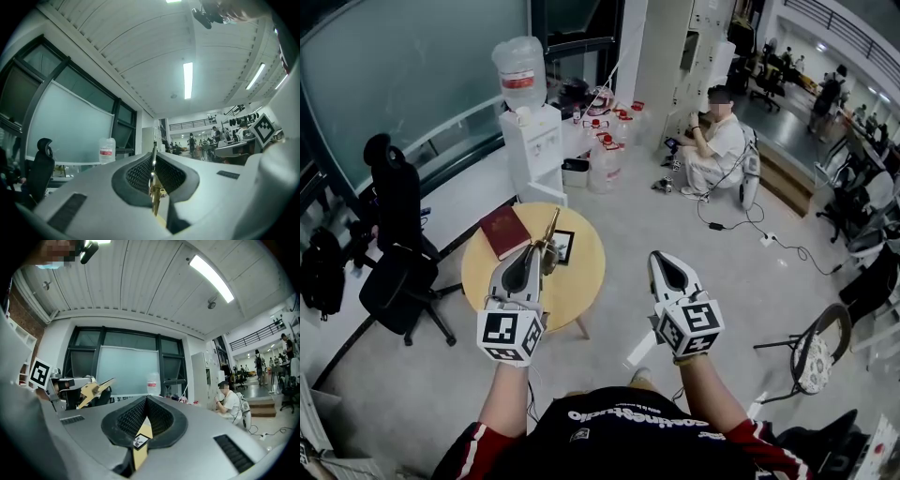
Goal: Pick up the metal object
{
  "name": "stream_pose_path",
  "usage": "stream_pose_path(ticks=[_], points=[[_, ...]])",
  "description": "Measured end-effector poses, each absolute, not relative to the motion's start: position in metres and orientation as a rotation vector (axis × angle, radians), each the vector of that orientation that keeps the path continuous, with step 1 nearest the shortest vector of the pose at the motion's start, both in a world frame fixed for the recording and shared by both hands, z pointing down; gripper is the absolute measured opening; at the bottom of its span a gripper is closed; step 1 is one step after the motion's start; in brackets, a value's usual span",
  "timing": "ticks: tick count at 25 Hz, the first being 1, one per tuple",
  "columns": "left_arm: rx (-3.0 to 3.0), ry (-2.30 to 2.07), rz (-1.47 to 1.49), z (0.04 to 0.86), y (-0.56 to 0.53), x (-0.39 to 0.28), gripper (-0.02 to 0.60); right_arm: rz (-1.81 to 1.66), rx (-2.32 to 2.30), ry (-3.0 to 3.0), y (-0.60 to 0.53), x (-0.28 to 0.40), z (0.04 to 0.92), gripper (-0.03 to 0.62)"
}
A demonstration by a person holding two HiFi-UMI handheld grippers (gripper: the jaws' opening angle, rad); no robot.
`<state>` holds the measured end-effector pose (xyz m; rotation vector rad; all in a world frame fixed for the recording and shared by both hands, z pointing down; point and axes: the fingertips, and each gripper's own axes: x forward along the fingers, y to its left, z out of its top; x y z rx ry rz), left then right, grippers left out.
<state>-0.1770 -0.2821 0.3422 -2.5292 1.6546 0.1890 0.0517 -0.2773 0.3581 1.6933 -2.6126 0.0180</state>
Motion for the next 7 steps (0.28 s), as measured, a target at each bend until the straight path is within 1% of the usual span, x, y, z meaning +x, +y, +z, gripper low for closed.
stream_pose_path(ticks=[7], points=[[-2.536, 1.648, 0.197, 0.341, -0.2815, -0.1751, 0.031, 0.021, 1.696, -2.611, -0.277, 0.0518, 0.3572, 0.028]])
